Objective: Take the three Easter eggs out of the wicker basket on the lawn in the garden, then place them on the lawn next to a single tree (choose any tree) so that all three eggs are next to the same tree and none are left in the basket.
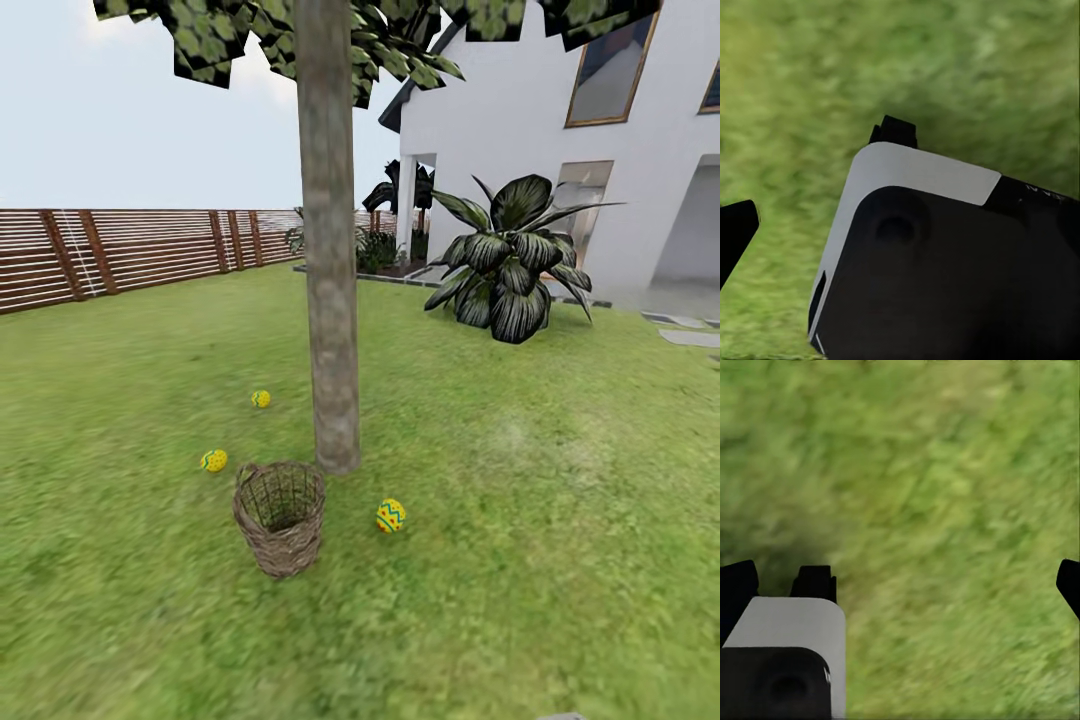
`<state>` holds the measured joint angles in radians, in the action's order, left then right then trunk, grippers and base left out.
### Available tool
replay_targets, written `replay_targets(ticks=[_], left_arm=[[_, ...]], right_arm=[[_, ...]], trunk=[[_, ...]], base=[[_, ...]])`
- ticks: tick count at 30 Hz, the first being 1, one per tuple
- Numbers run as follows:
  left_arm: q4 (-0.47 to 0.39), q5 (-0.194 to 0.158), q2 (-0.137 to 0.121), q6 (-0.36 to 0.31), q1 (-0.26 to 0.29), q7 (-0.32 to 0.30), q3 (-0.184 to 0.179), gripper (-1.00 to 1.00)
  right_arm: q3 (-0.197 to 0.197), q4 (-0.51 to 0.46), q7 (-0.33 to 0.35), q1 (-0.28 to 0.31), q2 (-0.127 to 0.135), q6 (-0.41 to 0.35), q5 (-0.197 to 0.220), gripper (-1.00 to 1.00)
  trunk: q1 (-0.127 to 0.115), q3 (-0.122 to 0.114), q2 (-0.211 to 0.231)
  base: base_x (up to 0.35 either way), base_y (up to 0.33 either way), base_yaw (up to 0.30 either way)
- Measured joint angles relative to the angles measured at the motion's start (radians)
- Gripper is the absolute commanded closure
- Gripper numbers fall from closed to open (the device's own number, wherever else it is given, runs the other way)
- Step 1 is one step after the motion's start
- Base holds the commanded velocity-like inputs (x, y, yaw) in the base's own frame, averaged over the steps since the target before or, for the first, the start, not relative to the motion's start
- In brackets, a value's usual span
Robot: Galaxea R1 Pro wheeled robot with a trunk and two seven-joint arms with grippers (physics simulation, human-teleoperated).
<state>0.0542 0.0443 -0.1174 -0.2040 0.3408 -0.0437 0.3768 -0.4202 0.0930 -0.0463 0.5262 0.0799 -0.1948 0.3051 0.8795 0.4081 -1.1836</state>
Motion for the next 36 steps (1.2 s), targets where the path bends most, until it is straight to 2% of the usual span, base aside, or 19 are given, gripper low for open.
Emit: replay_targets(ticks=[6,12,15,16,19,36], left_arm=[[-0.001,-0.002,0.002,0.0,-0.033,0.01,0.001,-1.0],[0.0,-0.002,0.004,-0.002,-0.039,0.004,0.001,-1.0],[0.001,-0.001,0.005,-0.002,-0.04,0.003,0.0,-1.0],[0.001,-0.001,0.005,-0.002,-0.04,0.003,0.0,-1.0],[0.002,0.0,0.006,-0.002,-0.04,0.003,-0.001,-1.0],[0.001,0.002,0.008,-0.003,-0.052,0.002,-0.001,-1.0]], right_arm=[[0.0,0.001,0.0,-0.007,-0.005,-0.027,0.0,-1.0],[0.001,0.001,0.001,-0.072,-0.007,-0.029,0.005,-1.0],[0.001,0.0,0.0,-0.108,-0.025,-0.028,0.007,-1.0],[0.002,0.0,-0.001,-0.118,-0.039,-0.027,0.007,-1.0],[0.002,0.0,-0.004,-0.126,-0.05,-0.027,0.004,-1.0],[0.002,0.0,-0.003,-0.128,-0.04,-0.033,0.003,-1.0]], trunk=[[-0.023,-0.019,0.042],[-0.046,-0.038,0.084],[-0.058,-0.047,0.105],[-0.061,-0.05,0.112],[-0.073,-0.06,0.133],[-0.138,-0.113,0.252]], base=[[0.0,0.0,0.0],[0.0,0.0,0.0],[0.0,0.0,0.0],[0.0,0.0,0.0],[0.0,0.0,0.0],[0.0,0.0,0.0]])
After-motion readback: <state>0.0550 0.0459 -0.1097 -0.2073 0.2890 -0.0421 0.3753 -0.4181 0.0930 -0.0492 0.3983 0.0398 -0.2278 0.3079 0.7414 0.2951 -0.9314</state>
